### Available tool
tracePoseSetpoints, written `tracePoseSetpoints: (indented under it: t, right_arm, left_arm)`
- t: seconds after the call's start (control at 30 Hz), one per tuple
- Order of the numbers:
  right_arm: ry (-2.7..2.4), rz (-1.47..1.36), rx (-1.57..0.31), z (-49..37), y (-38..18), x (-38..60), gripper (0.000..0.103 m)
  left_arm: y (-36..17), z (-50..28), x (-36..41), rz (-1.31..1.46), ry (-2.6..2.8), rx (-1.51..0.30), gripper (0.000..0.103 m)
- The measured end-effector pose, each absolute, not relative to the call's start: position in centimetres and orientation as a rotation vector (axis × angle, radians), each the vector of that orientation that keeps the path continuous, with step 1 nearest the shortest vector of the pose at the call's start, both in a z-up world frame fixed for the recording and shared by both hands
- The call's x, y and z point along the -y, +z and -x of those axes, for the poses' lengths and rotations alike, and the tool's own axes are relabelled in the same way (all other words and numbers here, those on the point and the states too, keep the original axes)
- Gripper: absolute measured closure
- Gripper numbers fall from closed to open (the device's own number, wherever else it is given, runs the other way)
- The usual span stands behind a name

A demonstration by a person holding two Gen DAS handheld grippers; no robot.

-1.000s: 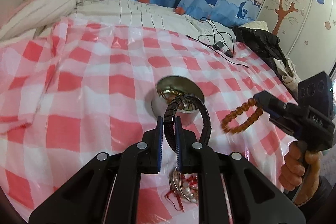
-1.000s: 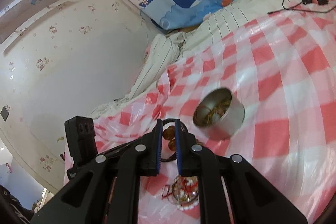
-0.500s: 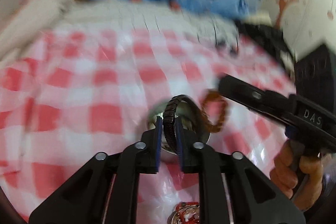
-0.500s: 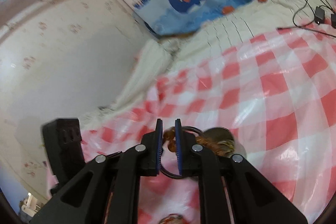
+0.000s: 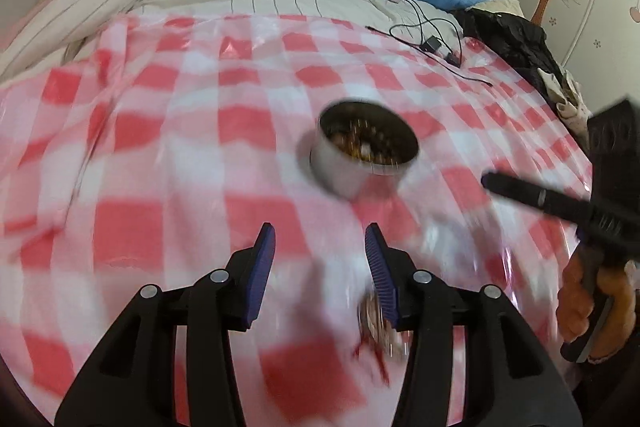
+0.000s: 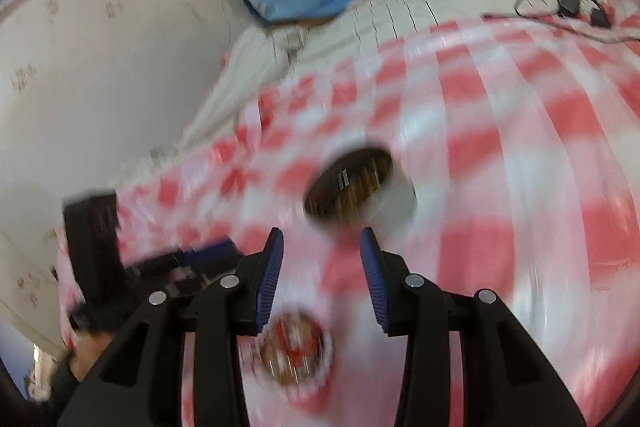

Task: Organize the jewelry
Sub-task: 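Return the left tool to the pile and grasp a red cord bracelet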

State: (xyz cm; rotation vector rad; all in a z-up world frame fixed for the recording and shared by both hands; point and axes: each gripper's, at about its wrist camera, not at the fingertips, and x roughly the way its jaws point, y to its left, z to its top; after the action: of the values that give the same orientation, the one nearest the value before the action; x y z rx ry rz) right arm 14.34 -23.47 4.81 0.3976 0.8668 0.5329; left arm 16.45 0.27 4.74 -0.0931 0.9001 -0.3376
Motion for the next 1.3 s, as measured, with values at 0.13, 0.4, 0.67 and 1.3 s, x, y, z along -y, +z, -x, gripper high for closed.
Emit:
tracePoseSetpoints:
  t: [0.13,0.4,0.67,1.3]
  right_arm:
    - [0.518,-0.383,-0.934,-12.3,2.7,23.0,0.063]
    - [0.490,-0.379,-0.948,-12.9,1.8,22.8,0.058]
    - [0.506,-0.372,-0.955,-12.9,1.9,22.4,0.054]
    - [0.543,-0.331,-0.970,-12.5,1.6,21.2,0.050]
  left_arm:
    - [3.6,-14.6,-0.7,0.118,-0.352,-0.910,0.059]
    - [2.1,-14.4,3.8,0.007,-0.446,-0.930,0.059]
    - [1.2,-15.0,5.5,-0.036,-0.425,-0.927,0.085]
    - [3.2,-16.1,0.8,0.172,-0.424,-0.888,0.100]
